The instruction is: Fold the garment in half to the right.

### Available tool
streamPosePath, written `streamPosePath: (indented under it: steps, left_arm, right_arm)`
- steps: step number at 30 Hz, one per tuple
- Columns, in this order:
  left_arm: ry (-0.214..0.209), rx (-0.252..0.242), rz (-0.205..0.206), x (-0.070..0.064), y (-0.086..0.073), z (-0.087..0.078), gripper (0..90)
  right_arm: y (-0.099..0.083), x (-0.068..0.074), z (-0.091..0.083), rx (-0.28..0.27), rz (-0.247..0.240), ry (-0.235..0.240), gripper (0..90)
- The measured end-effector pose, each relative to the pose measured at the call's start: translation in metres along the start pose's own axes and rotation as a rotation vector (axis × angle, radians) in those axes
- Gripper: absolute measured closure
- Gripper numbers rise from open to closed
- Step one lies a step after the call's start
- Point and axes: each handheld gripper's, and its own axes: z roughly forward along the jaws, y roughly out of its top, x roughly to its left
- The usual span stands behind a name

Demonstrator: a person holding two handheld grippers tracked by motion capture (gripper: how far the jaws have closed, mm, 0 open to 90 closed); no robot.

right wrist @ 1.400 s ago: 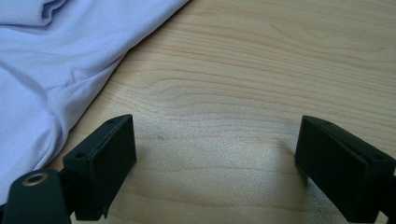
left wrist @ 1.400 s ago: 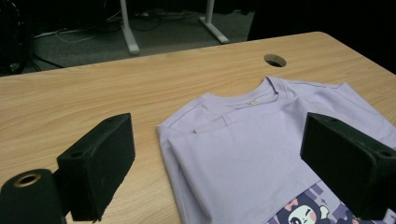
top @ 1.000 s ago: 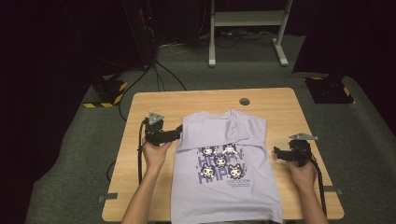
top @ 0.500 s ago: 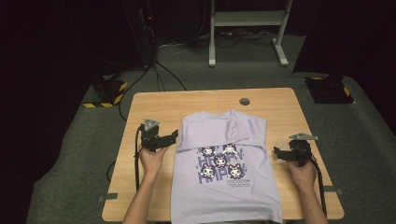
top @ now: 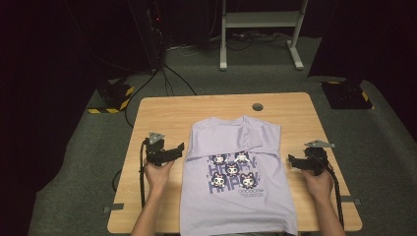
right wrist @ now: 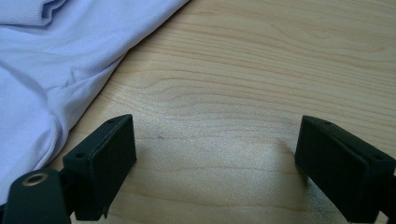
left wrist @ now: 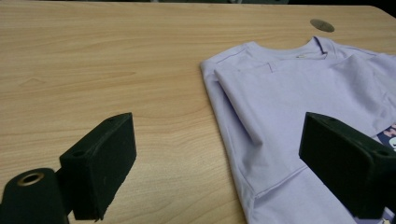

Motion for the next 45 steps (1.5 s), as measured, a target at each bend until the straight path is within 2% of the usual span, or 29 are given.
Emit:
streamPosePath:
  steps: [10,14,21,26,33,45]
  left_arm:
    - [0.034,0.034,0.006,0.003,-0.015,0.004,11.4]
    - [0.052,0.026,0.012,0.004,-0.02,0.005,12.0]
    - [0.073,0.058,-0.006,0.009,-0.031,0.009,12.0]
    - [0.083,0.064,-0.01,0.011,-0.034,0.011,12.1]
    - [0.144,0.111,0.012,0.015,-0.045,0.02,12.1]
    - [0.199,0.152,0.03,0.015,-0.051,0.031,11.8]
  right_arm:
    - [0.0,0.0,0.0,0.0,0.0,0.0,12.2]
    - [0.0,0.0,0.0,0.0,0.0,0.0,12.2]
    - [0.0,0.0,0.0,0.0,0.0,0.0,12.2]
    - [0.0,0.0,0.0,0.0,0.0,0.0,12.2]
    - [0.0,0.0,0.0,0.0,0.0,0.0,12.2]
    - [0.0,0.0,0.0,0.0,0.001,-0.001,12.2]
